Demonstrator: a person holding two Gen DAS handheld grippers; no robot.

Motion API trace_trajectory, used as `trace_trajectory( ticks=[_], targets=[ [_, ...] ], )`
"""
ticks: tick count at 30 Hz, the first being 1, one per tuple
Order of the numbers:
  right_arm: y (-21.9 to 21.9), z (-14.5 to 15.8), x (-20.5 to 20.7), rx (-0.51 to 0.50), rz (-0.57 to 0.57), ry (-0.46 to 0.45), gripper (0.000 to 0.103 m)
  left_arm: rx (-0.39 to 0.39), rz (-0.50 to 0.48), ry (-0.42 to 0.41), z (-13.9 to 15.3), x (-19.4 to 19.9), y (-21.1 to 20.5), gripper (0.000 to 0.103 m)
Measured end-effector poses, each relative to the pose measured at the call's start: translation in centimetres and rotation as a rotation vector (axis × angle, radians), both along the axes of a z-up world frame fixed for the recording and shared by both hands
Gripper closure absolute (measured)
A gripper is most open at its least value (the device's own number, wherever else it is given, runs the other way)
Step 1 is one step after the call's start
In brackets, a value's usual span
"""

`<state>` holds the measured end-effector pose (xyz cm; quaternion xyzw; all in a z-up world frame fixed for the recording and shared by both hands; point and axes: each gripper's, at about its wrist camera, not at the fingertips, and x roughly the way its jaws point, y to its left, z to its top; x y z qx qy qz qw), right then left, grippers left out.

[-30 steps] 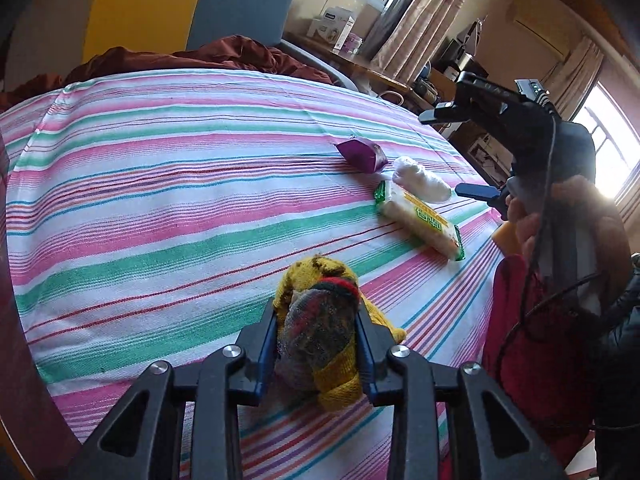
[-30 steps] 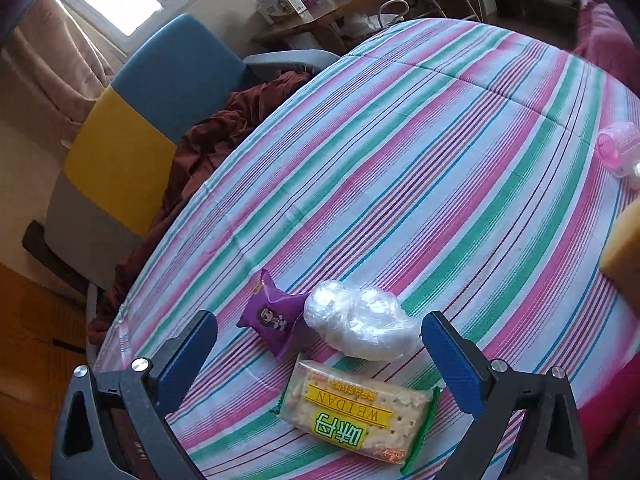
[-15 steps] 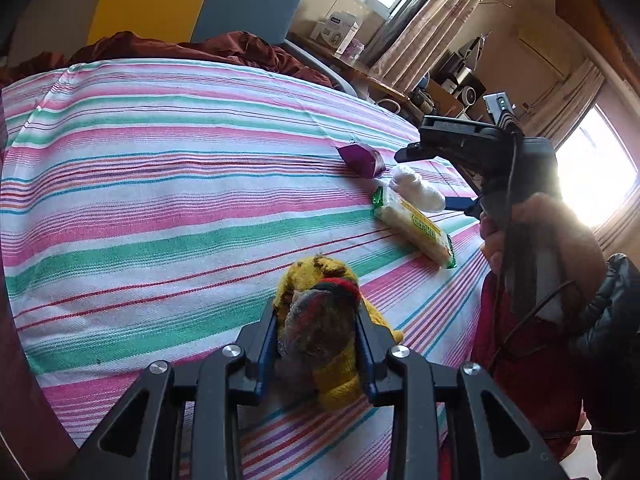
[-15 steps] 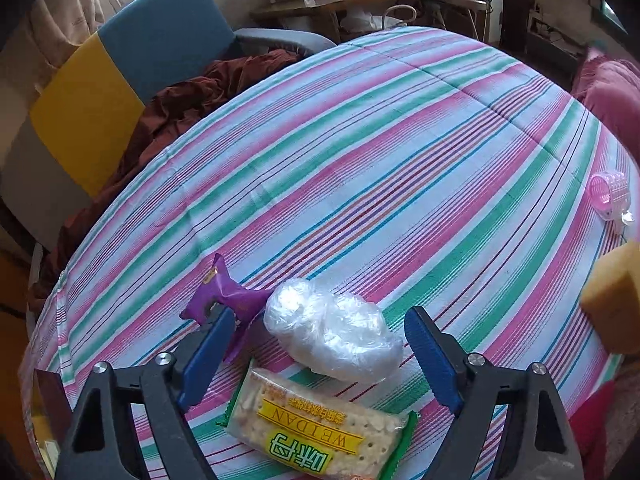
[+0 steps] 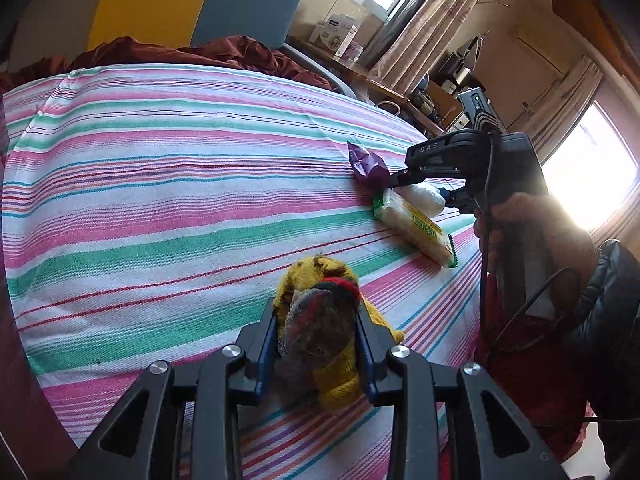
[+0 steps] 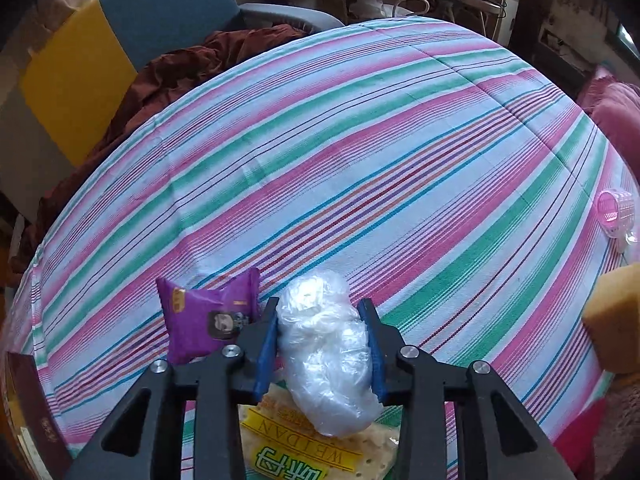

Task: Organize objects
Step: 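Grasp the plastic-wrapped white bundle with the right gripper while the left gripper holds the plush toy, then lower the plush toy into the gold box and open the left gripper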

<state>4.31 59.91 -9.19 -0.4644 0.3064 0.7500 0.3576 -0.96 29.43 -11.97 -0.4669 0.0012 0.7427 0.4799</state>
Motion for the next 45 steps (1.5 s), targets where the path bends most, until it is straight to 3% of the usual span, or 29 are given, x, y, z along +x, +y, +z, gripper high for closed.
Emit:
trace_trajectory(
  ticks=[11, 17, 26, 31, 35, 45],
  targets=[
    [-0.4, -0.3, -0.1, 0.028, 0.034, -0.044, 0.065, -0.044, 0.008, 0.038, 0.6, 0.7, 0.1, 0.070],
    [-0.5, -0.2, -0.5, 0.038, 0.051, -0.061, 0.065, -0.067, -0.003, 0.101, 2.3, 1.9, -0.5, 0.070],
    [-0.8, -0.5, -1.3, 0.056, 0.066, -0.080, 0.065, 0.019, 0.072, 0.135, 7.8, 1.3, -4.8, 0.070],
    [-1.3, -0.7, -1.7, 0.081, 0.090, -0.103, 0.065, 0.036, 0.185, 0.155, 10.8, -2.2, -9.1, 0.070],
    [-1.5, -0.7, -1.8, 0.086, 0.108, -0.107, 0.065, -0.001, 0.309, 0.184, 12.1, -6.8, -13.5, 0.070],
    [-1.6, -0.6, -1.9, 0.082, 0.119, -0.107, 0.065, -0.132, 0.499, 0.184, 10.7, -16.4, -20.7, 0.070]
  ],
)
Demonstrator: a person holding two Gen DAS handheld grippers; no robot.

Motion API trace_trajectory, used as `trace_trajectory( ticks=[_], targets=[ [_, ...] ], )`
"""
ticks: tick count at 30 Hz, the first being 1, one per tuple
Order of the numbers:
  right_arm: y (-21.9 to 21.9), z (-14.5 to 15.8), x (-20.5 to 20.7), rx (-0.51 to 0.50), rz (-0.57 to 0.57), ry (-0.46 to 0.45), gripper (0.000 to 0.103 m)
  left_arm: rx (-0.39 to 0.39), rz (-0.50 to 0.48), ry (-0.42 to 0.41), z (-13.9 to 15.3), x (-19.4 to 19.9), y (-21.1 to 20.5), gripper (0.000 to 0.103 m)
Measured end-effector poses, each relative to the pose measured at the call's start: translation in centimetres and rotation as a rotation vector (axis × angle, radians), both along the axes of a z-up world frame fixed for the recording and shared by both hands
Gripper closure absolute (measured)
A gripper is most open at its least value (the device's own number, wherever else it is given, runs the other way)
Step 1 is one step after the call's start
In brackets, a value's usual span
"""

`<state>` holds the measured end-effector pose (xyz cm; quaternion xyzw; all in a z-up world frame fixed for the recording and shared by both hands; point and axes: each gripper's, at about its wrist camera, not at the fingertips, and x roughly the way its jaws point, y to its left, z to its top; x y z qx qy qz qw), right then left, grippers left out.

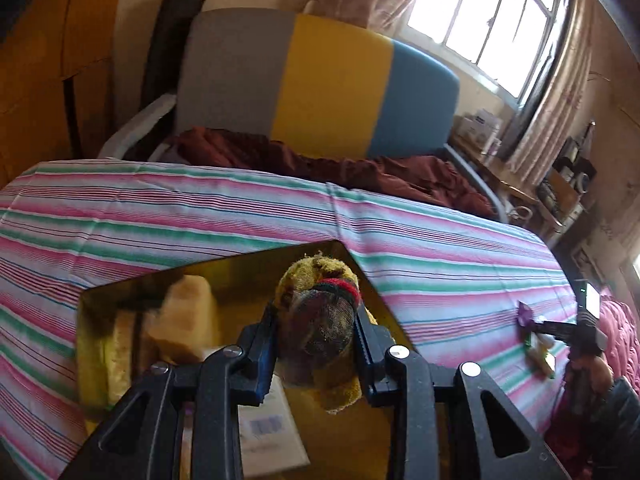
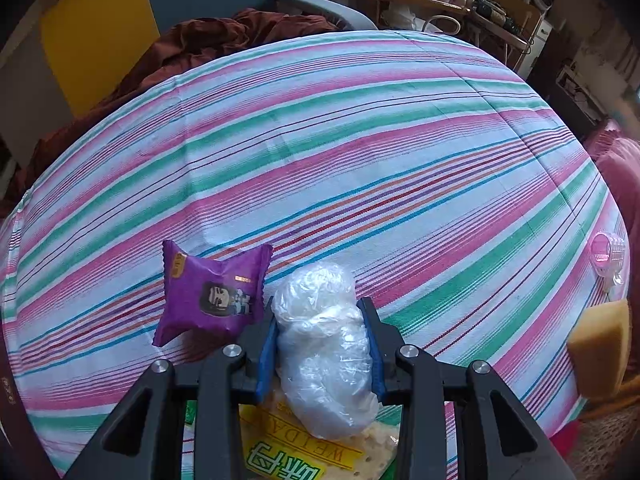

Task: Organize objects
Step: 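Lower the plush toy into the gold box and open the left gripper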

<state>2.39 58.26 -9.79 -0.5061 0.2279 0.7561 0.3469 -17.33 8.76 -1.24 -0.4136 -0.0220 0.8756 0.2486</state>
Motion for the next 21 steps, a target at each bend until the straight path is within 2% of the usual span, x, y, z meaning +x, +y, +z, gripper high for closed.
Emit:
trace_trajectory(
  ticks=[8, 12, 17, 21],
  targets=[
    [-0.3, 0.0, -0.3, 0.008, 0.022, -0.008, 0.065, -0.047, 0.040, -0.042, -2.2, -3.8, 0.2, 0.070],
    [-0.5, 0.0, -0.4, 0.014, 0.029, -0.014, 0.065, -0.114, 0.044, -0.057, -4.0, -5.4, 1.1, 0.070],
    [-0.5, 0.0, -0.5, 0.014, 0.034, -0.015, 0.065, -0.200, 0.071, -0.121, -6.6, -6.9, 1.6, 0.068],
    [-0.6, -0.1, -0.5, 0.015, 0.036, -0.016, 0.065, -0.222, 0.083, -0.133, -7.4, -6.8, 1.4, 0.064]
  ],
)
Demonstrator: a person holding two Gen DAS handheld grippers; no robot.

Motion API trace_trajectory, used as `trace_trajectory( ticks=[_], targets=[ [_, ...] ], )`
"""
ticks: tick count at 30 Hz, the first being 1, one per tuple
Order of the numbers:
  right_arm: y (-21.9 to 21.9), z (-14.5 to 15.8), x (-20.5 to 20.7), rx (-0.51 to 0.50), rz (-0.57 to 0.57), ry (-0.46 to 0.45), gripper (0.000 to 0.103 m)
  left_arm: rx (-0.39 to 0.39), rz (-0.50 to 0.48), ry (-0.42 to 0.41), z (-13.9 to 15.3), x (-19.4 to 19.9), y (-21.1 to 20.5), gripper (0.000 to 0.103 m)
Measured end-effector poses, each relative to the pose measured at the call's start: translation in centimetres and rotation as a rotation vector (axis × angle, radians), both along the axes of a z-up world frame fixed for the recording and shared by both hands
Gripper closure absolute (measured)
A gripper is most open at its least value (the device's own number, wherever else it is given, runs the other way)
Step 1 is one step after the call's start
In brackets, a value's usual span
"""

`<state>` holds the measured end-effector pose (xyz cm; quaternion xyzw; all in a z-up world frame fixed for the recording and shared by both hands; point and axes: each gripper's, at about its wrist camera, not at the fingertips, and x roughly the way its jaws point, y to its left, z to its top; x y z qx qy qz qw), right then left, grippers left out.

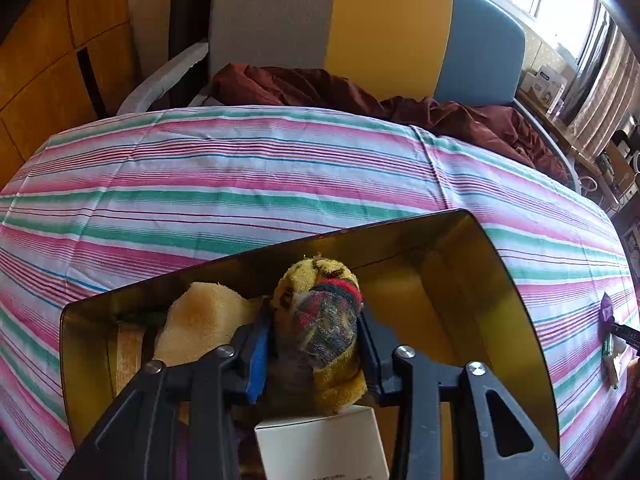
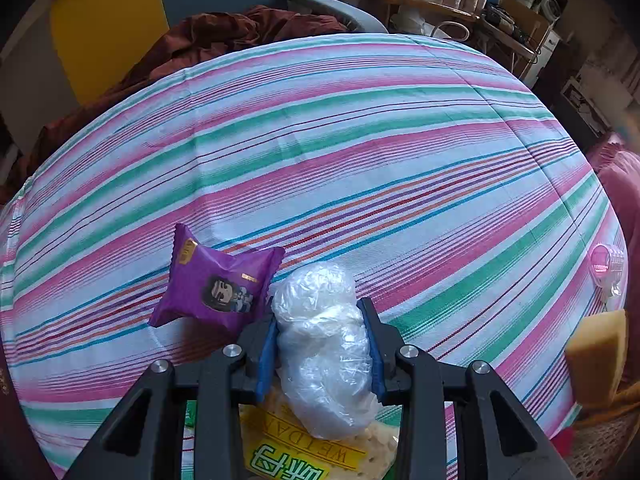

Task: Organize objects
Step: 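Lower the plush toy into the gold box and open the left gripper, then carry the plastic bundle into the gold box and release it with the right gripper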

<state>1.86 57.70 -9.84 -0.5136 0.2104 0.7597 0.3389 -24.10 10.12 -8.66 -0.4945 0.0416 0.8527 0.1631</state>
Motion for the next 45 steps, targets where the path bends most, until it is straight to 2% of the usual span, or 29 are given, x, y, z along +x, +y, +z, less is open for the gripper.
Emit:
trace_trajectory(
  ticks=[8, 15, 19, 25, 30, 33, 40, 45],
  targets=[
    [0.0, 0.0, -0.1, 0.005, 0.004, -0.003, 0.065, 0.029, 0.024, 0.011, 1.1, 0.7, -1.3, 0.059],
    [-0.3, 0.0, -0.2, 0.011, 0.009, -0.007, 0.065, 0.025, 0.046, 0.088, 3.5, 2.9, -2.1, 0.059],
    [-0.3, 0.1, -0.2, 0.010, 0.007, -0.006, 0.066, 0.029, 0.062, 0.172, 5.6, 6.0, -2.5, 0.059],
    [-0.1, 0.3, 0.0, -0.001, -0.005, 0.014, 0.067, 0.069, 0.053, 0.245, 7.5, 11.0, -2.9, 0.059],
    [-0.2, 2.2, 0.5, 0.020, -0.002, 0.120, 0.067, 0.075, 0.045, 0.272, 8.0, 14.1, -2.9, 0.059],
    [-1.7, 3.7, 0.4, 0.039, 0.036, 0.185, 0.067, 0.066, 0.036, 0.285, 8.0, 15.4, -2.9, 0.059],
    [-5.1, 6.0, -0.6, 0.058, 0.181, 0.266, 0.067, 0.067, 0.035, 0.289, 7.7, 17.5, -3.4, 0.059],
    [-10.1, 7.9, -1.5, 0.030, 0.332, 0.317, 0.067, 0.074, 0.044, 0.283, 7.3, 18.2, -3.9, 0.059]
  ],
)
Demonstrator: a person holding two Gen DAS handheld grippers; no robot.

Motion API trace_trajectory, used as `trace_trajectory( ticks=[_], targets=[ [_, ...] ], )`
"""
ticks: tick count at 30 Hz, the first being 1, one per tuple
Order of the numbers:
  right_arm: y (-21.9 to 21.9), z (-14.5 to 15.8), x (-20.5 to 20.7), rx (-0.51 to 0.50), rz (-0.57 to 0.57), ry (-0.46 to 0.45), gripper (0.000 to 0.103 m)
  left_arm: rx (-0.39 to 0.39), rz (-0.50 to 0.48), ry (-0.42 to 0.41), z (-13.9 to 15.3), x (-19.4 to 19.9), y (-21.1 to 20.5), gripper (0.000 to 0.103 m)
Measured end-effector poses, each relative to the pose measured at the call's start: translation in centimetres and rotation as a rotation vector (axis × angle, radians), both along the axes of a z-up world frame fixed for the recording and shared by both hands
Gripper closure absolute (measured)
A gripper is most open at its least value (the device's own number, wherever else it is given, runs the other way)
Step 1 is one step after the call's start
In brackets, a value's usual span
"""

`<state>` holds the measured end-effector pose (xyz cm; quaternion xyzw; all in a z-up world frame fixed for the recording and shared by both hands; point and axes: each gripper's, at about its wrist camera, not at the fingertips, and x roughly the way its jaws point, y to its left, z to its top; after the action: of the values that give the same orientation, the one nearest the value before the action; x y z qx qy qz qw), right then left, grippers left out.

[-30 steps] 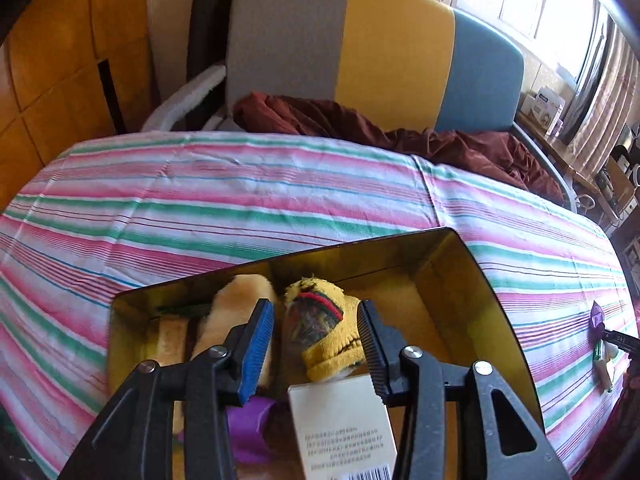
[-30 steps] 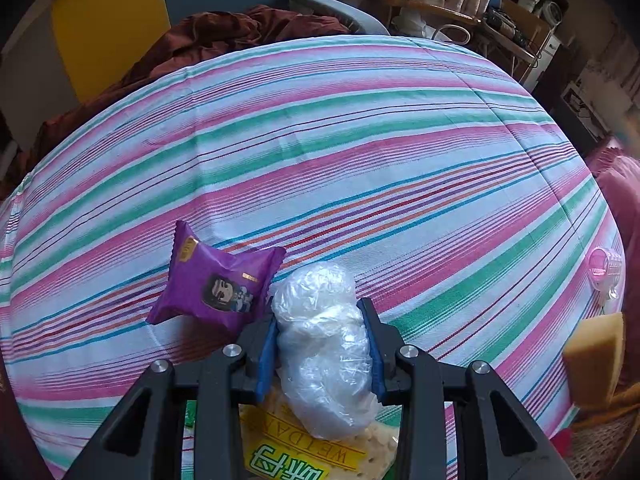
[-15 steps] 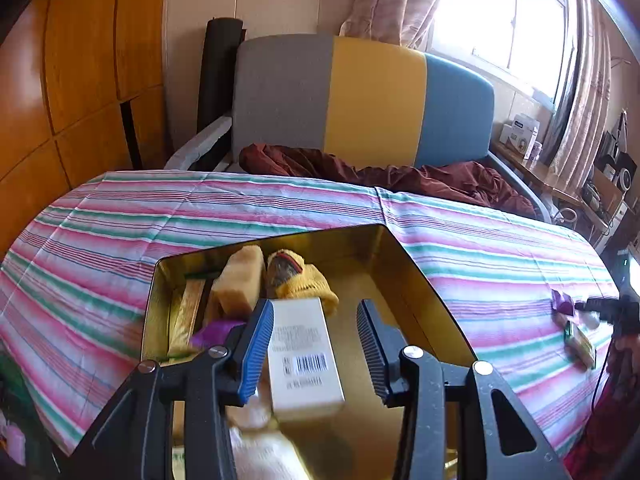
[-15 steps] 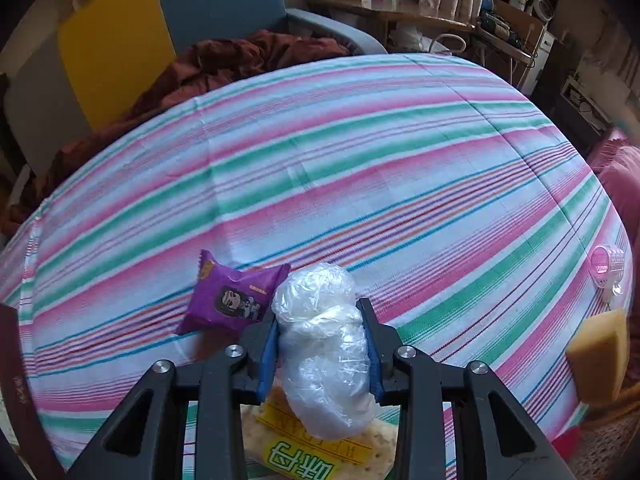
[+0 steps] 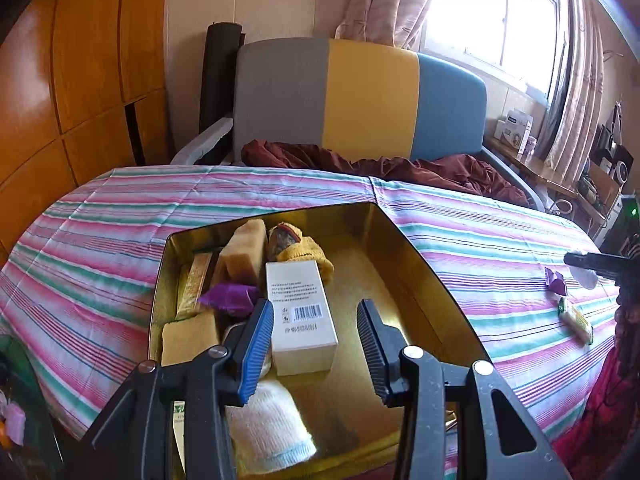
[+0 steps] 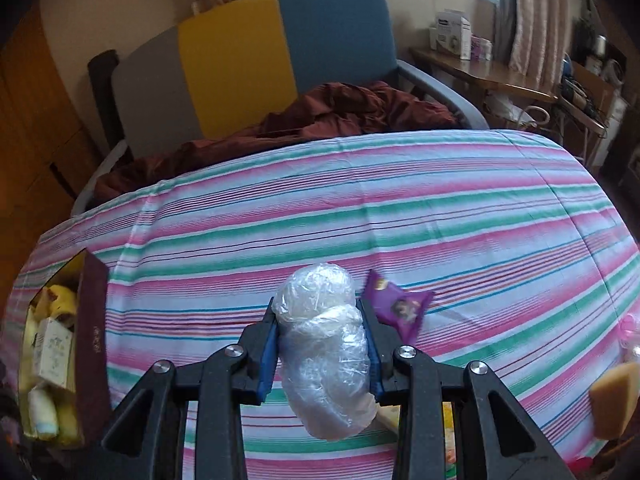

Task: Organize objects
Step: 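Carry the plastic bundle into the gold box and release it with the right gripper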

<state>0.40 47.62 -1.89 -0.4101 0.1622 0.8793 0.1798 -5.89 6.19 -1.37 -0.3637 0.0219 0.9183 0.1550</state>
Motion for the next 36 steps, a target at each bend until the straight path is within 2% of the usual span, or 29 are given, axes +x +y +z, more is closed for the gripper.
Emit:
trace_trajectory(
  ticks=[6, 12, 15, 20, 23, 29, 31, 33, 36],
  targets=[
    [-9.0, 2.4, -2.3, -0.053, 0.243, 0.068, 0.067, 0.015, 0.027, -0.019, -0.5, 0.0, -1.4, 0.059],
    [-19.4, 2.6, -4.0, -0.102, 0.496, 0.064, 0.067, 0.041, 0.102, -0.033, -0.9, -0.1, -4.6, 0.059],
    [-24.0, 1.4, -4.6, -0.111, 0.605, 0.028, 0.067, 0.047, 0.140, -0.036, -1.1, 0.0, -6.3, 0.059],
    [-29.6, -2.2, -6.1, -0.137, 0.702, -0.067, 0.066, 0.051, 0.184, -0.054, -1.9, 0.1, -8.3, 0.059],
    [-31.7, -4.2, -6.7, -0.161, 0.732, -0.113, 0.066, 0.057, 0.193, -0.070, -2.4, 0.1, -8.8, 0.059],
    [-34.3, -6.6, -7.0, -0.210, 0.786, -0.150, 0.061, 0.052, 0.190, -0.076, -3.0, 0.1, -8.8, 0.059],
    [-34.5, -6.9, -6.9, -0.222, 0.792, -0.156, 0.054, 0.051, 0.190, -0.081, -3.2, 0.1, -8.8, 0.059],
    [-34.5, -7.0, -6.7, -0.241, 0.794, -0.151, 0.030, 0.047, 0.189, -0.084, -3.3, 0.0, -8.7, 0.059],
    [-34.4, -6.6, -6.3, -0.255, 0.791, -0.128, 0.027, 0.045, 0.188, -0.077, -3.0, 0.1, -8.6, 0.059]
  ],
)
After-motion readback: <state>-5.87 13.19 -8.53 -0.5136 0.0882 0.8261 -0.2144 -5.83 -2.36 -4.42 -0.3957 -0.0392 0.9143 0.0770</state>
